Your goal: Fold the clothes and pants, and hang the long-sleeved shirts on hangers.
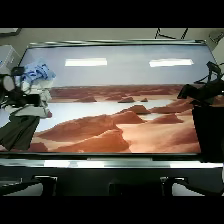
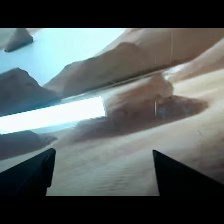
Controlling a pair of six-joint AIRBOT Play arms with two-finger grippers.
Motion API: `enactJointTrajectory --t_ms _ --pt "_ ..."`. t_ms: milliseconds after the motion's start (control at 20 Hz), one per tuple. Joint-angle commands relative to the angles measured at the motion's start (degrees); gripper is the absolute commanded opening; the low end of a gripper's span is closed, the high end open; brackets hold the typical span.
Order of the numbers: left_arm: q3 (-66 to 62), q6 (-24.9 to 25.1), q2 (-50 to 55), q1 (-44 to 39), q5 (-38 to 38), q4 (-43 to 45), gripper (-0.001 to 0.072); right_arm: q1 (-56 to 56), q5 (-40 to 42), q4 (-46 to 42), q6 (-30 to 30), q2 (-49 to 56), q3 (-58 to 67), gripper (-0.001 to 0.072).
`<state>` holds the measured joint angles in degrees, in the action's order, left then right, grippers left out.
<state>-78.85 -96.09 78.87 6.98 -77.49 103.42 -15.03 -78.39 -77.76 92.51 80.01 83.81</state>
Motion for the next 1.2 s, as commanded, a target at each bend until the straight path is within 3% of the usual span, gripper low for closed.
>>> enactJointTrajectory --t_ms 0,100,300,450,600,700,750,800,850,1000,1150 --pt "-0.33 -1.46 0.74 17.14 -11.5 3.04 0.072 0.07 0.39 -0.24 -0.22 0.35 -0.15 0.0687" --pt "3.45 -0.96 0.35 27.71 -9.25 -3.61 0.072 0.07 -1.77 0.2 -0.22 0.37 -0.15 0.0674" --pt "11.8 5.01 0.55 40.57 3.72 -15.47 0.072 0.07 -5.09 4.44 -0.2 0.35 -0.15 0.0669" --pt "15.8 8.9 2.12 43.43 10.91 -17.11 0.072 0.07 -5.73 7.76 0.02 0.35 -0.15 0.067" --pt "17.44 14.47 5.57 42.91 11.54 -22.36 0.072 0.07 -5.73 9.73 2.82 0.35 -0.15 0.067" --pt "17.55 14.71 7.3 42.18 11.63 -23.96 0.072 0.07 -6.43 10.08 3.54 0.35 -0.15 0.067" --pt "17.55 14.64 7.56 42.1 11.82 -23.96 0.0685 0.07 -7.3 10.05 3.98 0.35 -0.15 0.067" --pt "17.4 14.69 7.3 42.21 11.76 -23.98 0.0263 0.07 -8.24 10.05 4.15 0.35 -0.15 0.067" --pt "16.85 15.45 6.54 42.23 10.91 -24.41 0.0025 0.07 -9.05 10.05 4.17 0.35 -0.15 0.067" --pt "12.76 14.97 -0.33 42.21 12.22 -31.78 0.0023 0.07 -10.03 10.05 4.15 0.35 -0.15 0.0669" --pt "8.68 11.04 -13.38 40.13 21.68 -45.03 0.0023 0.07 -10.21 10.08 4.24 0.35 -0.15 0.0669"
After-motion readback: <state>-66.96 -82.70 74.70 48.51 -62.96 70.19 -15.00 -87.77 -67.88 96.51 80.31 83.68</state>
